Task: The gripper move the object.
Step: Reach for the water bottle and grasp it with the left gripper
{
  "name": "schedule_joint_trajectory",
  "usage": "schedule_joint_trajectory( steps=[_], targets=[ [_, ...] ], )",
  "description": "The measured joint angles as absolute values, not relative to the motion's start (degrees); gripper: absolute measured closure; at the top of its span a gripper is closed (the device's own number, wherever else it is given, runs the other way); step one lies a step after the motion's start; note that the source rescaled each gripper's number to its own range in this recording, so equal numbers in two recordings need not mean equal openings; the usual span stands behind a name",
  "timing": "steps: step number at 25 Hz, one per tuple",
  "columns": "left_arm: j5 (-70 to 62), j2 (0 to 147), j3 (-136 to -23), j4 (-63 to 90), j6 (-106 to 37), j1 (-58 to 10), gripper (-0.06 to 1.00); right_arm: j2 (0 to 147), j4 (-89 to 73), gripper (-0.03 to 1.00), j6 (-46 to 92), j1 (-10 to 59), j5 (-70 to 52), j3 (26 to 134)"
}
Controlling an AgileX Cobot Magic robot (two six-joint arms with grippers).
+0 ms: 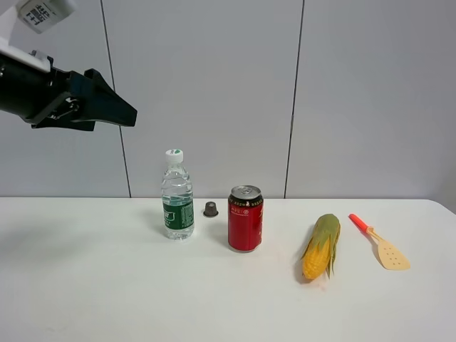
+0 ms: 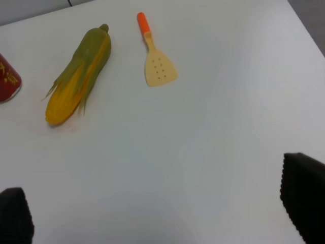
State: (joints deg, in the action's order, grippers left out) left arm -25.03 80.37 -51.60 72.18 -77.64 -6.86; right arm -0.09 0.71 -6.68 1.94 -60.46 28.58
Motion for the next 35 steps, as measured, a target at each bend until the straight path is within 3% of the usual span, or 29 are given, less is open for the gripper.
schedule_joint_trajectory(
  steps=[4, 8, 11, 18, 25, 29, 35],
  targets=[
    [-24.3, 80.4, -60.3, 54.9, -63.2, -6.9, -0.06, -0.1, 0.7, -0.03, -6.7, 1.9, -60.5, 28.6],
    [-25.1, 80.4, -71.1, 31.3, -36.1, -8.1, -0.06, -0.1, 0.7, -0.03, -6.7, 1.9, -60.5, 28.6],
    [-25.2, 80.2, -72.9, 20.7, -25.6, -10.1, -0.06, -0.1, 0.7, -0.03, -6.7, 1.9, -60.5, 28.6],
    [-26.7, 83.8, -69.3, 22.3, -24.5, -16.1, -0.06, -0.1, 0.7, -0.03, -6.7, 1.9, -60.5, 28.6],
    [-3.3, 85.1, -52.0, 20.7, -23.6, -17.2, -0.06, -0.1, 0.7, -0.03, -6.7, 1.9, -60.5, 28.6],
    [6.7, 87.0, -47.1, 13.7, -16.0, -17.2, -0.06, -0.1, 0.7, -0.03, -6.7, 1.9, -60.5, 28.6],
    [12.8, 92.8, -46.6, -4.1, 6.1, -17.2, -0.06, -0.1, 0.7, -0.03, -6.7, 1.9, -60.5, 28.6]
  ],
)
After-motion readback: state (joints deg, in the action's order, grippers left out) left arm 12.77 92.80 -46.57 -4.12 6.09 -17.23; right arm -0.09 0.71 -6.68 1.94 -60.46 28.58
